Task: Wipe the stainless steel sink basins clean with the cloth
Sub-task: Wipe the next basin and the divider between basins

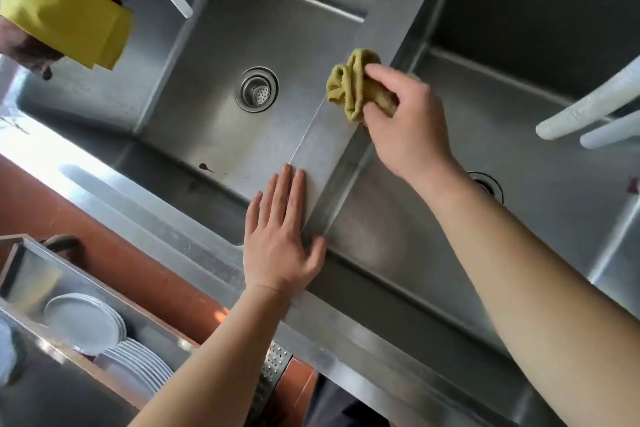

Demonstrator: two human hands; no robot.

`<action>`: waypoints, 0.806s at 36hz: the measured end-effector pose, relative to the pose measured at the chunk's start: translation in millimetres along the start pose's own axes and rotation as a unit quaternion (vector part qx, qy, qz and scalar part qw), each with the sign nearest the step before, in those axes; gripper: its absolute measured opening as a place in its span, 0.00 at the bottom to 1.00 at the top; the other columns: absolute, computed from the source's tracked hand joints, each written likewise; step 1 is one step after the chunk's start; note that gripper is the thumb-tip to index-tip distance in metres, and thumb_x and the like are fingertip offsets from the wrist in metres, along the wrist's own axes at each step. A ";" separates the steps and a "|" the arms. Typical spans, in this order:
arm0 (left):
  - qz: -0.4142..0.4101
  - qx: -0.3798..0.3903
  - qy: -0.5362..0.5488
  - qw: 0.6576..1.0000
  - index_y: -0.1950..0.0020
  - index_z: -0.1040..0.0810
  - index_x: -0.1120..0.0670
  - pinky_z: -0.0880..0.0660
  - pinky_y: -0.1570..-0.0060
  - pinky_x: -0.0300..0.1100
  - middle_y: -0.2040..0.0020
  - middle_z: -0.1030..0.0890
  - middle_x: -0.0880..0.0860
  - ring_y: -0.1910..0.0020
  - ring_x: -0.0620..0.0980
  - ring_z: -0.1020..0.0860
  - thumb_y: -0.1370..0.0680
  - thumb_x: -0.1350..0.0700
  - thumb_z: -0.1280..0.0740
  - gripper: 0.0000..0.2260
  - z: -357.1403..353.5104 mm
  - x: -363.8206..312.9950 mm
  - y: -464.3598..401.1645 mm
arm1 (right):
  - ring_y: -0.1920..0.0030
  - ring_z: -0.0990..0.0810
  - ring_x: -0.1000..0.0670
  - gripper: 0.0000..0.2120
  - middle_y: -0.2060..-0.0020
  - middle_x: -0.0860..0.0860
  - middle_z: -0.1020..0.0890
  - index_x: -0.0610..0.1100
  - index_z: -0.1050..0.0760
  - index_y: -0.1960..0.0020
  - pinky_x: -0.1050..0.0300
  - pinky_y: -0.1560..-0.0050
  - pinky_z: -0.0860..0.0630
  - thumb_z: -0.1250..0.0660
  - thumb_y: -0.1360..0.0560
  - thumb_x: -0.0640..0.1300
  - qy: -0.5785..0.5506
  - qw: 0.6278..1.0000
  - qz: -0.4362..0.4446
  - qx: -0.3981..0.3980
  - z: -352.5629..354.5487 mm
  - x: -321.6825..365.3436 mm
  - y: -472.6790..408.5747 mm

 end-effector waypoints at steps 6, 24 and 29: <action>-0.003 -0.005 0.004 1.000 0.18 0.49 0.53 0.46 0.23 0.55 0.18 0.49 0.53 0.19 0.52 0.50 0.30 0.45 0.35 0.43 -2.5 1.7 -0.2 | 0.42 0.30 0.41 0.18 0.41 0.47 0.27 0.50 0.20 0.38 0.52 0.44 0.28 0.38 0.23 0.37 0.256 0.966 0.013 0.032 -38.6 10.8 -13.5; -0.009 0.002 0.008 1.000 0.19 0.45 0.53 0.45 0.23 0.55 0.19 0.47 0.54 0.19 0.52 0.49 0.26 0.41 0.40 0.38 -3.5 0.7 -0.8 | 0.49 0.24 0.58 0.19 0.47 0.52 0.25 0.45 0.18 0.39 0.66 0.38 0.28 0.33 0.26 0.31 -0.016 0.993 -0.065 0.097 -56.7 -14.6 90.2; -0.011 0.022 0.019 1.000 0.18 0.51 0.52 0.49 0.22 0.53 0.18 0.49 0.53 0.19 0.53 0.50 0.27 0.42 0.39 0.40 3.7 0.3 1.2 | 0.49 0.21 0.54 0.20 0.47 0.50 0.21 0.46 0.18 0.40 0.60 0.40 0.25 0.32 0.28 0.30 -0.048 0.974 -0.202 0.091 -22.3 -52.7 127.2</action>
Point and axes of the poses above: each hand's wrist, its own y-axis away from the middle knuckle, its own z-axis out of the back of the hand, x = y × z, the point moved 3 cm from there along -y, towards the middle knuckle
